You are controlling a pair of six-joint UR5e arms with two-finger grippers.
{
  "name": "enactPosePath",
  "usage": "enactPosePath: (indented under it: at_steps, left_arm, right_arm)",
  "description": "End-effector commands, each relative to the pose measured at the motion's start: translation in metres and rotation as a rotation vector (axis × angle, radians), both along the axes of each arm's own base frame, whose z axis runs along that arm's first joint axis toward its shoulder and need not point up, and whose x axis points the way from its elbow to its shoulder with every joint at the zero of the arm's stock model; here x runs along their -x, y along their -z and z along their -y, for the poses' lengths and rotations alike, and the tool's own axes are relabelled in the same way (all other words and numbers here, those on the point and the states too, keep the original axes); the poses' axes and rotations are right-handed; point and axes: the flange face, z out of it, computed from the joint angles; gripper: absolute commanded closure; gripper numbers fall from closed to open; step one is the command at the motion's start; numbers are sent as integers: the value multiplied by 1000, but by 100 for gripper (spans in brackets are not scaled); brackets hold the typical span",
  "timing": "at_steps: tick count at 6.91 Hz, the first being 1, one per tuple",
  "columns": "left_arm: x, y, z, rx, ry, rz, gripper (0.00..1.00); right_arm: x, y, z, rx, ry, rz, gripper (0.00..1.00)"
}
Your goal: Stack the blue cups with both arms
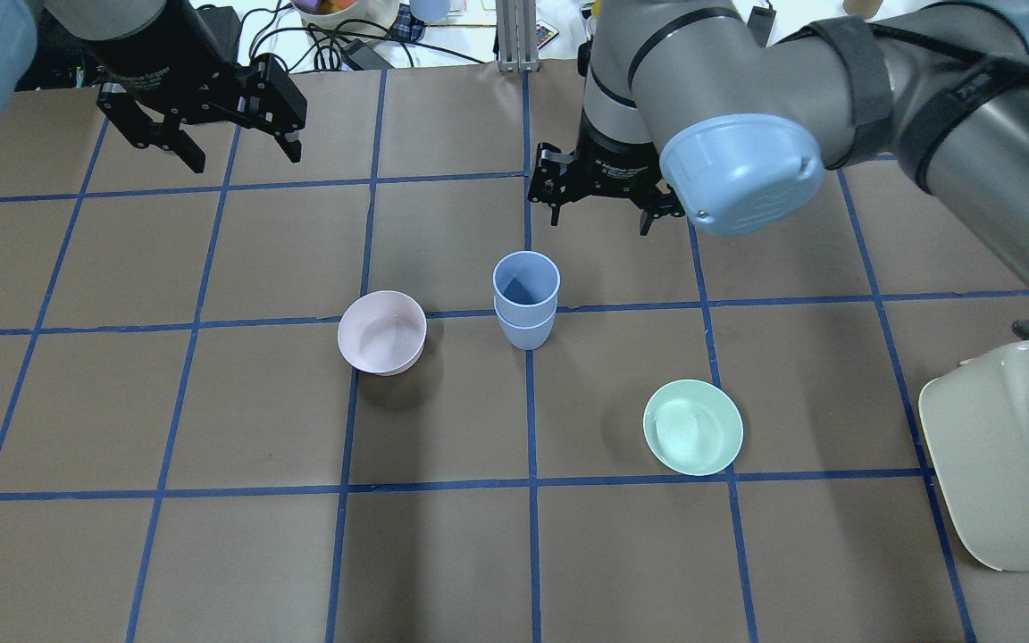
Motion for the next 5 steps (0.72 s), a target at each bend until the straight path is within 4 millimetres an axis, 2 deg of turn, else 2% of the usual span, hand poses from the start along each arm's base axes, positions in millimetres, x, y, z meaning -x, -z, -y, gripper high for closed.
enactPosePath:
  at_steps: [1, 3, 4, 5]
  left_arm:
    - [0, 0, 0, 0, 0, 0, 0]
    - [1, 1, 0, -2, 2, 0, 0]
    - [1, 0, 0, 0, 3, 1, 0]
    - [0, 1, 0, -2, 0, 0, 0]
  right_arm:
    - [72, -34, -6, -7, -135, -31, 0]
    - [138, -58, -23, -63, -135, -31, 0]
    - [155, -70, -37, -81, -122, -28, 0]
    - [161, -73, -42, -86, -107, -29, 0]
